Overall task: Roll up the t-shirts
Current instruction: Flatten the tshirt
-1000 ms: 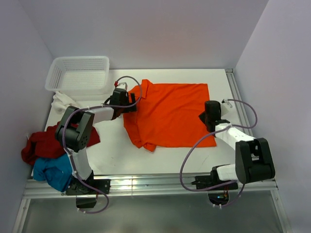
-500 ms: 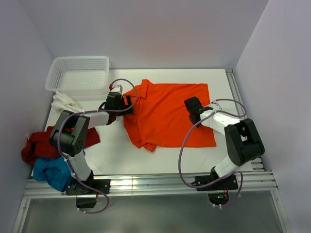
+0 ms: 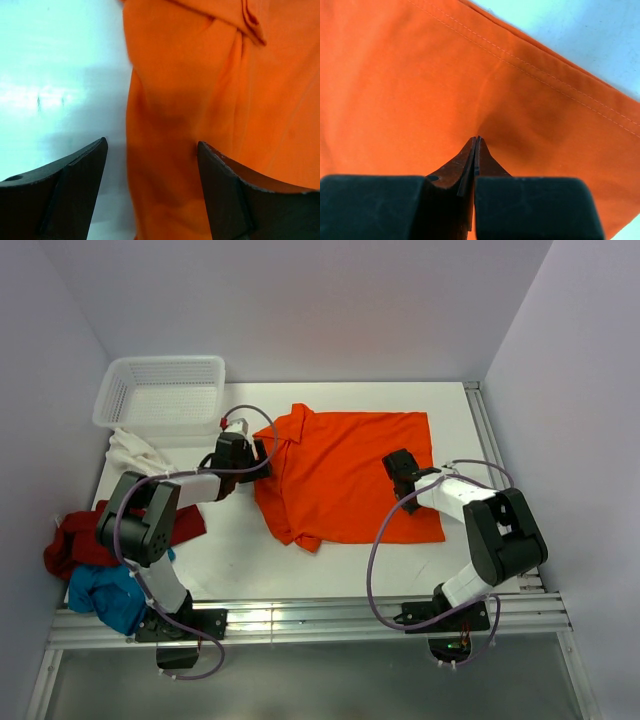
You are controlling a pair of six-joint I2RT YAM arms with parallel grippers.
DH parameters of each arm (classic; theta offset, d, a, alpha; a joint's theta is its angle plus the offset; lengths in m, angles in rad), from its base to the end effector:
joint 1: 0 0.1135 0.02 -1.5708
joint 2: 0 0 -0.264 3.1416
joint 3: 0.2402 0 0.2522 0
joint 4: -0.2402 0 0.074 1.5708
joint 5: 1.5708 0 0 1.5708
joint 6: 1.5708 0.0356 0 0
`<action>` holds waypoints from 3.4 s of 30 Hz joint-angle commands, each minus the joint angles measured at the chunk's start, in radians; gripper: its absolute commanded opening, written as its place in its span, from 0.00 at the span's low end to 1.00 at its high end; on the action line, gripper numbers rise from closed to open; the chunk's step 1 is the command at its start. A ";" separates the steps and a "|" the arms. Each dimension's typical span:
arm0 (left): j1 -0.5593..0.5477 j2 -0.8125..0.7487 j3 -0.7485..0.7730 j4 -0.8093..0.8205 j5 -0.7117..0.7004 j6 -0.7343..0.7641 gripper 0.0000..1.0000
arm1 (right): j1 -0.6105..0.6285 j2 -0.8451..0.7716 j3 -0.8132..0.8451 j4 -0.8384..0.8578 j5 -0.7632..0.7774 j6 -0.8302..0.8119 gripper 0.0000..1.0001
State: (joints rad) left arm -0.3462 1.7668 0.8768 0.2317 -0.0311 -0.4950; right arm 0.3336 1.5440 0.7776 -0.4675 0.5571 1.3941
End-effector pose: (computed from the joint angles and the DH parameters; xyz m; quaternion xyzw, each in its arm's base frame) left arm 0.3380 -0.1207 0.1528 -0.0735 0.8946 -0.1671 0.4078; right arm 0.2570 0.0691 0.1524 0.5191 0.7944 -0.0535 0.3108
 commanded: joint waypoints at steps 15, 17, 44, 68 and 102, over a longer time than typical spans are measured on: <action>-0.022 -0.383 -0.258 0.081 0.017 -0.122 0.97 | 0.010 -0.019 0.009 -0.207 0.017 0.101 0.00; -0.027 -0.405 -0.277 0.071 0.014 -0.145 0.97 | 0.008 -0.031 -0.008 -0.220 0.018 0.109 0.00; -0.112 -0.228 -0.311 0.106 -0.064 -0.212 0.00 | -0.088 -0.018 0.015 -0.177 -0.006 0.017 0.00; -0.125 -0.406 0.070 -0.469 -0.478 -0.136 0.07 | -0.159 0.074 0.137 -0.175 -0.014 -0.049 0.00; -0.269 -0.851 -0.493 -0.170 -0.299 -0.327 0.96 | 0.484 -0.426 -0.293 0.598 -0.250 -0.620 0.24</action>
State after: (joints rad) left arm -0.6125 0.9409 0.4053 -0.0273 -0.3191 -0.7738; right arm 0.7830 1.1496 0.5018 -0.0021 0.3553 0.8207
